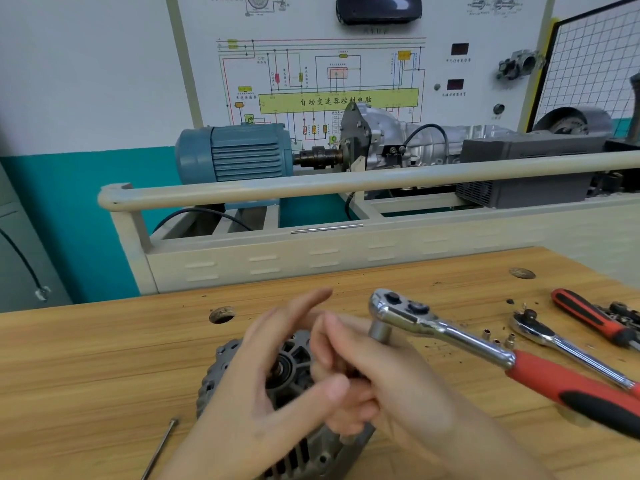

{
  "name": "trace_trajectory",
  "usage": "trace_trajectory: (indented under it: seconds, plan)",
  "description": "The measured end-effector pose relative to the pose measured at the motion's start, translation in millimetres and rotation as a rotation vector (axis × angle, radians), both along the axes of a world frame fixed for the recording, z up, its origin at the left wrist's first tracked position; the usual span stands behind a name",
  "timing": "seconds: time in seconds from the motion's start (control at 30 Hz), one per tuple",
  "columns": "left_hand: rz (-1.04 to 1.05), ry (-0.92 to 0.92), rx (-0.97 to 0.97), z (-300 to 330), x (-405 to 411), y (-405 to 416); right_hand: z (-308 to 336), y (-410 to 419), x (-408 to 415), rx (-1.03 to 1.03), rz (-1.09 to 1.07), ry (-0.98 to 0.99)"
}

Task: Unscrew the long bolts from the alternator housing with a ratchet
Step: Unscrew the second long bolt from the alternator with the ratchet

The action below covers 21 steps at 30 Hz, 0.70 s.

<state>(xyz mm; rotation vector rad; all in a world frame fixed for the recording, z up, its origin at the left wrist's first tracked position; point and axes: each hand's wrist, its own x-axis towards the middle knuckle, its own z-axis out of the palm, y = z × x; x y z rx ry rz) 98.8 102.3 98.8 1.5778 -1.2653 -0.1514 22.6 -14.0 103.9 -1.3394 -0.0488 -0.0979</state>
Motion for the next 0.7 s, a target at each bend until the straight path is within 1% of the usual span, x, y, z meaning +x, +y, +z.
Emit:
trace_trajectory:
  seconds: [0.03, 0.13, 0.23, 0.27, 0.37, 0.47, 0.57, 0.7]
  plan:
    - [-0.021, -0.001, -0.033, 2, 4, -3, -2, 0, 2, -0.02, 0.017, -0.006]
    - [-0.082, -0.02, -0.031, 24, 1, -9, 0, -3, 0, -0.079, 0.129, 0.076]
    - [-0.104, -0.032, -0.089, 34, -2, -14, 4, -6, -3, -0.128, 0.172, 0.073]
    - [-0.114, -0.017, -0.12, 36, -3, -14, 8, -6, -4, -0.128, 0.164, 0.051]
    - [-0.114, 0.069, -0.219, 36, -3, -12, 9, -13, -7, -0.118, 0.081, -0.142]
    - [-0.05, 0.083, -0.261, 37, -2, -9, 12, -19, -8, -0.263, 0.009, -0.252]
    - [-0.023, 0.073, -0.249, 35, -3, -9, 10, -20, -8, -0.38, -0.039, -0.264]
    - [0.002, 0.082, -0.228, 33, -3, -9, 6, -17, -5, -0.461, -0.099, -0.246]
